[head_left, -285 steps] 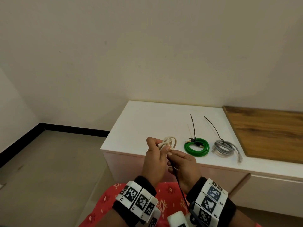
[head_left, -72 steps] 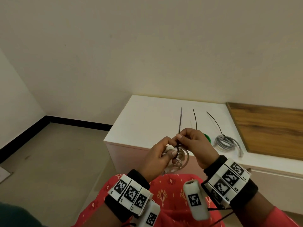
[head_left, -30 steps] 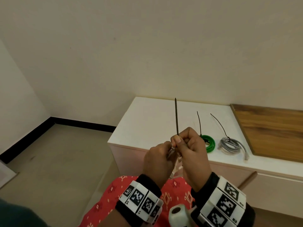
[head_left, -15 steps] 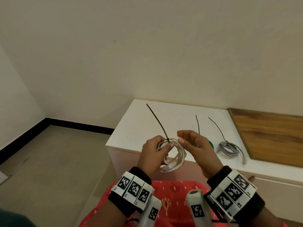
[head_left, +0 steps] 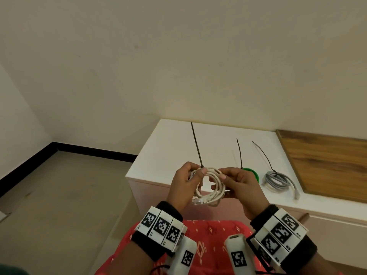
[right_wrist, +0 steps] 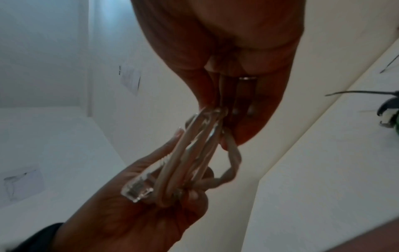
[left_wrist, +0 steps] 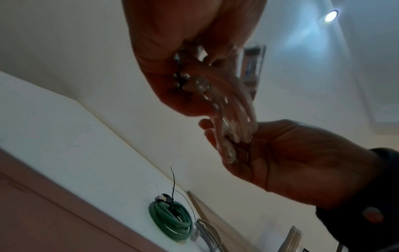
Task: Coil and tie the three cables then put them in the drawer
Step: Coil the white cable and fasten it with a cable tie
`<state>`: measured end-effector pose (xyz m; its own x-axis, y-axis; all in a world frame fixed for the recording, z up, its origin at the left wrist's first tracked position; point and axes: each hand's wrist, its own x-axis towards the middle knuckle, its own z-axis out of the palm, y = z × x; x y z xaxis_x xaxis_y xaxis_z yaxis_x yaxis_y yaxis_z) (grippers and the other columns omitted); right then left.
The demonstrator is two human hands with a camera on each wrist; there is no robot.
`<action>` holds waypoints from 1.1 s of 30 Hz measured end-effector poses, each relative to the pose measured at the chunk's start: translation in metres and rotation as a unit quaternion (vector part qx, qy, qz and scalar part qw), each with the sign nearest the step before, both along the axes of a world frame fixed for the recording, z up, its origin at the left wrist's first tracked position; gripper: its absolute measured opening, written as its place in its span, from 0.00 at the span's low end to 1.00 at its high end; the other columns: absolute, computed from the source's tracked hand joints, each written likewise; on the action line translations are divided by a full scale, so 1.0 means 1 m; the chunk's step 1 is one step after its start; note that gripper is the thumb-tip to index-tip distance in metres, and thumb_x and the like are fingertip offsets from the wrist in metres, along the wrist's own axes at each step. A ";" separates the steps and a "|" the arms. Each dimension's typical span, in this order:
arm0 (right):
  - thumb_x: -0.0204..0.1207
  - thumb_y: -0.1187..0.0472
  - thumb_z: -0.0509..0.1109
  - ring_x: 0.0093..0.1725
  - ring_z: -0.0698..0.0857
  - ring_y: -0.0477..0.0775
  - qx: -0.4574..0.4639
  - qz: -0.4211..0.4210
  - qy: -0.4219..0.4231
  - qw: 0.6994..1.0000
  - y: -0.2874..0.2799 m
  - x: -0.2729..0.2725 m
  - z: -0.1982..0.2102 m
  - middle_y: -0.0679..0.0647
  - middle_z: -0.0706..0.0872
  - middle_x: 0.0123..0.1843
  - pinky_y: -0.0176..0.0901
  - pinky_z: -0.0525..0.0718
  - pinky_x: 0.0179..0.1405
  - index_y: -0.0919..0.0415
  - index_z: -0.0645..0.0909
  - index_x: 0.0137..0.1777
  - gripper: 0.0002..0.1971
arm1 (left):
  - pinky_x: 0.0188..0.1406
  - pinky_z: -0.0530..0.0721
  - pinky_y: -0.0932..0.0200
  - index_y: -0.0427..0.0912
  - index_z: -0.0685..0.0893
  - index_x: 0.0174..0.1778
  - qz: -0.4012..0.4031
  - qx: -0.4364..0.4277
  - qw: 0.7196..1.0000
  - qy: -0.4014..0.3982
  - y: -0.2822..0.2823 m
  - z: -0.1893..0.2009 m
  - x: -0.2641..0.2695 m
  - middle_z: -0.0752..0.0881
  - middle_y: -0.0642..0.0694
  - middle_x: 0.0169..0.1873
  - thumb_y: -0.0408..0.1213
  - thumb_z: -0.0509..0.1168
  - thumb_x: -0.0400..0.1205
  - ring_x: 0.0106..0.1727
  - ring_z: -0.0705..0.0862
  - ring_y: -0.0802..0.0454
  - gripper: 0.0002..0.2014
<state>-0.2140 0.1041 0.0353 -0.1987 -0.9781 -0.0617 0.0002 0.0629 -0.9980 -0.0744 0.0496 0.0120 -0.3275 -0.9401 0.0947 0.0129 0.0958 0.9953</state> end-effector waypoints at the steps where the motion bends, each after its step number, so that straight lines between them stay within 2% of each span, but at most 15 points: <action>1: 0.78 0.71 0.62 0.30 0.89 0.50 -0.003 -0.010 -0.016 1.000 0.000 0.001 -0.001 0.52 0.91 0.30 0.39 0.87 0.27 0.66 0.84 0.49 0.08 | 0.23 0.73 0.63 0.39 0.77 0.40 0.005 0.002 1.000 0.007 0.000 0.000 -0.002 0.76 0.47 0.22 0.35 0.62 0.81 0.21 0.73 0.57 0.06; 5: 0.76 0.70 0.65 0.29 0.88 0.52 -0.019 -0.056 -0.079 0.995 0.002 0.008 -0.006 0.55 0.90 0.29 0.38 0.86 0.26 0.63 0.81 0.45 0.04 | 0.25 0.72 0.63 0.39 0.78 0.40 0.045 0.010 0.998 0.034 0.001 -0.002 -0.006 0.75 0.46 0.24 0.36 0.60 0.82 0.23 0.72 0.54 0.07; 9: 0.77 0.72 0.62 0.33 0.88 0.50 -0.016 -0.040 -0.093 0.995 0.003 0.017 -0.006 0.56 0.90 0.33 0.38 0.88 0.32 0.61 0.81 0.46 0.08 | 0.26 0.72 0.62 0.40 0.78 0.38 0.084 0.011 0.995 0.053 -0.002 -0.005 -0.005 0.75 0.46 0.24 0.35 0.59 0.83 0.24 0.72 0.54 0.08; 14: 0.81 0.68 0.58 0.34 0.86 0.56 0.040 -0.010 -0.039 0.998 0.006 0.023 -0.003 0.66 0.86 0.42 0.45 0.87 0.33 0.54 0.78 0.53 0.11 | 0.26 0.73 0.63 0.42 0.78 0.37 0.098 0.004 0.994 0.051 -0.001 -0.010 -0.004 0.76 0.48 0.26 0.34 0.59 0.82 0.24 0.72 0.57 0.08; 16: 0.82 0.69 0.57 0.35 0.86 0.58 0.041 -0.017 -0.030 0.999 0.006 0.023 -0.003 0.70 0.86 0.46 0.47 0.87 0.33 0.56 0.77 0.55 0.10 | 0.26 0.73 0.65 0.42 0.78 0.38 0.095 0.001 0.994 0.056 0.000 -0.009 -0.004 0.76 0.48 0.26 0.34 0.59 0.83 0.24 0.72 0.58 0.08; 21: 0.81 0.72 0.57 0.33 0.88 0.53 0.020 -0.018 -0.051 0.998 0.007 0.024 -0.003 0.65 0.88 0.45 0.48 0.89 0.32 0.57 0.78 0.51 0.11 | 0.20 0.71 0.69 0.39 0.77 0.39 0.074 0.029 0.992 0.094 -0.001 0.000 -0.002 0.74 0.48 0.24 0.34 0.57 0.83 0.20 0.70 0.61 0.08; 24: 0.79 0.74 0.59 0.38 0.89 0.53 0.026 0.008 -0.050 0.998 0.007 0.026 -0.003 0.61 0.89 0.45 0.51 0.89 0.39 0.58 0.78 0.54 0.13 | 0.19 0.70 0.69 0.39 0.77 0.38 0.080 0.034 0.991 0.102 -0.002 0.002 0.002 0.73 0.48 0.24 0.35 0.57 0.83 0.21 0.69 0.59 0.09; 27: 0.75 0.76 0.61 0.39 0.88 0.55 0.047 0.013 -0.059 0.997 0.007 0.028 -0.005 0.60 0.88 0.43 0.52 0.88 0.46 0.64 0.78 0.57 0.14 | 0.23 0.72 0.66 0.41 0.77 0.39 0.090 0.005 0.993 0.080 -0.002 0.002 0.003 0.74 0.48 0.26 0.35 0.58 0.83 0.24 0.71 0.56 0.08; 30: 0.76 0.76 0.60 0.30 0.87 0.49 0.066 0.012 -0.045 0.997 0.008 0.028 -0.005 0.59 0.87 0.38 0.43 0.88 0.36 0.61 0.80 0.56 0.15 | 0.26 0.72 0.62 0.42 0.77 0.39 0.090 -0.011 0.993 0.069 0.001 0.001 0.001 0.75 0.48 0.27 0.35 0.58 0.83 0.27 0.71 0.54 0.07; 33: 0.74 0.80 0.58 0.26 0.87 0.50 0.054 0.009 -0.064 0.996 0.008 0.025 -0.004 0.59 0.87 0.34 0.40 0.88 0.30 0.61 0.80 0.52 0.17 | 0.26 0.72 0.62 0.41 0.77 0.39 0.088 0.009 0.993 0.077 0.001 0.002 0.000 0.75 0.48 0.26 0.36 0.58 0.83 0.27 0.71 0.55 0.08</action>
